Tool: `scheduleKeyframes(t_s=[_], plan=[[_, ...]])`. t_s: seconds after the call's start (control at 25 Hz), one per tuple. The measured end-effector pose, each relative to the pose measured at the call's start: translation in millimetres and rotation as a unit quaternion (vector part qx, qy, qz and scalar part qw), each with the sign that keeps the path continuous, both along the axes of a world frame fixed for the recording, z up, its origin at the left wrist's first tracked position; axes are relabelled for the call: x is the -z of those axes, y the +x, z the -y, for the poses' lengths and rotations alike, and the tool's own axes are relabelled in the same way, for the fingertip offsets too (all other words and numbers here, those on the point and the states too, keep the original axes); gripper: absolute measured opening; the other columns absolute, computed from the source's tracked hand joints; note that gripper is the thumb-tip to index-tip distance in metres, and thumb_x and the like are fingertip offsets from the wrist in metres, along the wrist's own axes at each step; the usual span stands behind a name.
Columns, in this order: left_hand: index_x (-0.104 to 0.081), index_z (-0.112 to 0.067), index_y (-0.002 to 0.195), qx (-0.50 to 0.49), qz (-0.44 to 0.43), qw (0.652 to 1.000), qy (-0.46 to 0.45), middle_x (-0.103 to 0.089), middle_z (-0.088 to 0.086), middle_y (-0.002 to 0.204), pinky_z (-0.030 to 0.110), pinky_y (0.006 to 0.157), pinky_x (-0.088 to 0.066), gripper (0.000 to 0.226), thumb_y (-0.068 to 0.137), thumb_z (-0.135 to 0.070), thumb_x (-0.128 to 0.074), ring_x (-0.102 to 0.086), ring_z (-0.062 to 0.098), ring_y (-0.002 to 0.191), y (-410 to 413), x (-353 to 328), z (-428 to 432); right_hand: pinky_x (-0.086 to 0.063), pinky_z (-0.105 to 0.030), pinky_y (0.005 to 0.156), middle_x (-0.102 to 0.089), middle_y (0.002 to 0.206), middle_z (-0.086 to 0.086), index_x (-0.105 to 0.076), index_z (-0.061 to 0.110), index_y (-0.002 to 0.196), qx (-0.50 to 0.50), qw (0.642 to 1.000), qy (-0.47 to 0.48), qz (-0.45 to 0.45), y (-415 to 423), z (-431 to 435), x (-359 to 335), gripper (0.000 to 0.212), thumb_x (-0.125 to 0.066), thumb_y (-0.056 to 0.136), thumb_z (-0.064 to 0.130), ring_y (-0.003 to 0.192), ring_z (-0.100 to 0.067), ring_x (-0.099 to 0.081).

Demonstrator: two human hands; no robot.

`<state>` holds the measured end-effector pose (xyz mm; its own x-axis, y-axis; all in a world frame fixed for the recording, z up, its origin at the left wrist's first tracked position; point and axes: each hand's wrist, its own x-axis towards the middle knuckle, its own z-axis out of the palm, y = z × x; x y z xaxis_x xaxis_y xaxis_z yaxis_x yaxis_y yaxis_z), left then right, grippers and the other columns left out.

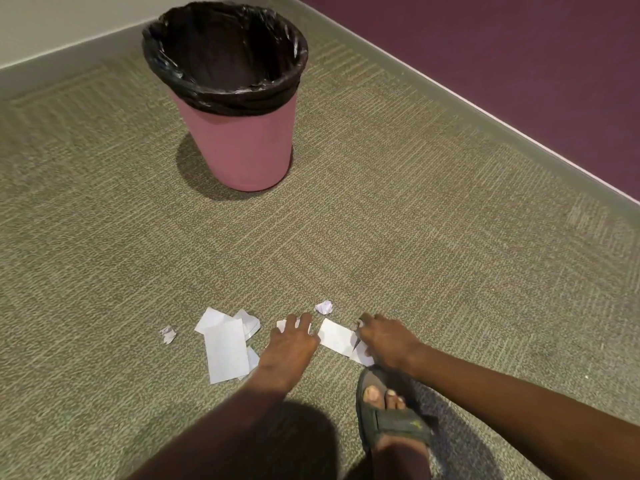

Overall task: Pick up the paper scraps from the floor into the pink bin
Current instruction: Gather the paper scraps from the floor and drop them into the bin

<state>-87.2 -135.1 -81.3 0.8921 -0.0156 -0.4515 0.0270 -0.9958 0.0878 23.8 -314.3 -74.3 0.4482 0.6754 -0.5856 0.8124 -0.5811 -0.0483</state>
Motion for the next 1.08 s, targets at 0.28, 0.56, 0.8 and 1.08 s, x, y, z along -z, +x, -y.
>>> scheduleKeyframes(t_s=[0.28,0.56,0.8,1.08], plan=[[-0.045,-0.011,0.131,0.028,0.013,0.999,-0.016,-0.026,0.015,0.152,0.054,0.097,-0.042,0.038,0.094,-0.004,-0.046,-0.030,0.039,0.135,-1.2,4.2,-8.7,-0.047,-0.035,0.088,-0.057,0.121,-0.014,-0.059,0.009,0.124,0.088,0.989,0.074,-0.092,27.3,-10.2,0.4,0.032,-0.059,0.092,0.010,0.109,-0.031,-0.059],[-0.042,-0.013,0.133,0.035,0.005,0.999,-0.034,-0.023,0.013,0.154,0.050,0.096,-0.046,0.040,0.094,-0.004,-0.046,-0.028,0.036,0.136,-3.5,5.2,-15.3,-0.044,-0.031,0.090,-0.061,0.123,-0.008,-0.061,0.013,0.125,0.137,0.980,0.116,-0.092,44.1,-25.6,-3.2,0.035,-0.065,0.090,0.019,0.110,-0.024,-0.057],[-0.053,-0.009,0.124,0.024,0.002,0.999,-0.024,-0.028,0.014,0.149,0.049,0.094,-0.046,0.033,0.092,-0.002,-0.049,-0.032,0.036,0.132,-0.7,-0.3,-12.2,-0.054,-0.038,0.078,-0.069,0.092,-0.004,-0.070,0.015,0.090,0.207,0.955,0.133,-0.164,47.2,-30.4,-6.8,0.006,-0.066,0.091,0.019,0.082,-0.020,-0.064],[-0.056,-0.006,0.121,0.029,-0.001,0.999,-0.022,-0.029,0.014,0.148,0.051,0.094,-0.044,0.030,0.093,0.000,-0.047,-0.030,0.036,0.133,-0.5,-9.9,-9.6,-0.052,-0.040,0.055,-0.065,0.065,-0.025,-0.068,-0.008,0.085,0.373,0.859,0.224,-0.269,38.8,-44.9,-9.5,0.060,-0.073,0.080,0.052,0.049,-0.036,-0.062]])
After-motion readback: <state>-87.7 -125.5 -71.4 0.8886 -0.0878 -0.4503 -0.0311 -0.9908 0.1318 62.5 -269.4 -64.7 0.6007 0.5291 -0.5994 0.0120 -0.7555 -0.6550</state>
